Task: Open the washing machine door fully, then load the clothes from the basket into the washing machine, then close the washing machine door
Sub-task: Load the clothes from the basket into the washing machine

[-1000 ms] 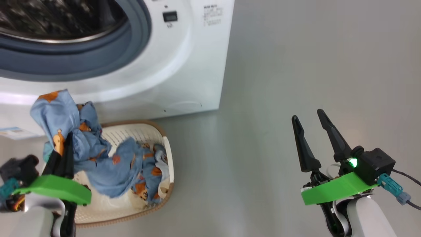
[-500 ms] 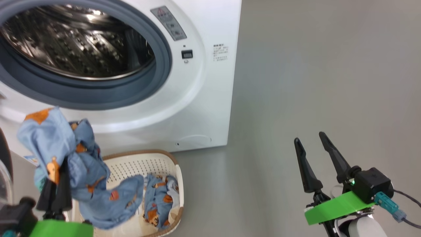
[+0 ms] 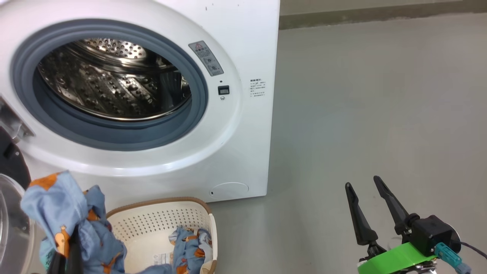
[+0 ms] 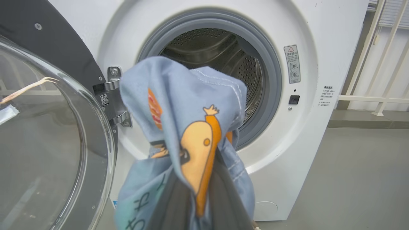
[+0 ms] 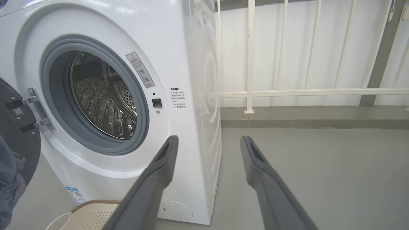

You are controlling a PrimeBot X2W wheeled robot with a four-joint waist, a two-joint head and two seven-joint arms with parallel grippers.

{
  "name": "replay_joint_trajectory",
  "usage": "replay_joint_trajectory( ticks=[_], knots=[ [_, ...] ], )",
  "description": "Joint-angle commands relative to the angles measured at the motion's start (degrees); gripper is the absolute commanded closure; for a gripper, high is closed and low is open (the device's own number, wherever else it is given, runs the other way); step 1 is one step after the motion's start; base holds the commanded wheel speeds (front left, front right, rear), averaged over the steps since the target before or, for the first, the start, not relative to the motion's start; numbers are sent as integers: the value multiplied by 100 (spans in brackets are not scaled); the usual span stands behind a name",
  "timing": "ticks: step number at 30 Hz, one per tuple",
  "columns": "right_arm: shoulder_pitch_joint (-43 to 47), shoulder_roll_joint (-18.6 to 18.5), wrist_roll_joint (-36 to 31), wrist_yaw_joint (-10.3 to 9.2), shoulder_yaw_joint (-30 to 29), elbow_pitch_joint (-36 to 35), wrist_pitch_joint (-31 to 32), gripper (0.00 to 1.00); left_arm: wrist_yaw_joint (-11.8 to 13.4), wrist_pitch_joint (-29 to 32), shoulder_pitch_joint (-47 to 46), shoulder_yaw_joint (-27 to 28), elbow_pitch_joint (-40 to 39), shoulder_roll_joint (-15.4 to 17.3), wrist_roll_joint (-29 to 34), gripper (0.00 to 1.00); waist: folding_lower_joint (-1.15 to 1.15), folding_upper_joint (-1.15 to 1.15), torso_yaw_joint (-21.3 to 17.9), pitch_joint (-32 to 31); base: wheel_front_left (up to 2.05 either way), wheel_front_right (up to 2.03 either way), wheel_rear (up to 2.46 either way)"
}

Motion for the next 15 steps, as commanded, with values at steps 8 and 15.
replay_joint_trajectory(
  ticks=[8, 15],
  knots=[
    [1, 1, 1, 51, 100, -197, -27, 0, -178, -70, -70, 336, -126, -108, 1, 100, 0, 0, -18, 35, 0, 0, 0],
    [-77, 1, 87, 51, 142, -184, -27, 0, -293, -70, -504, 242, 73, -137, -103, 100, 0, 0, -68, 288, 0, 0, 0]
  ],
)
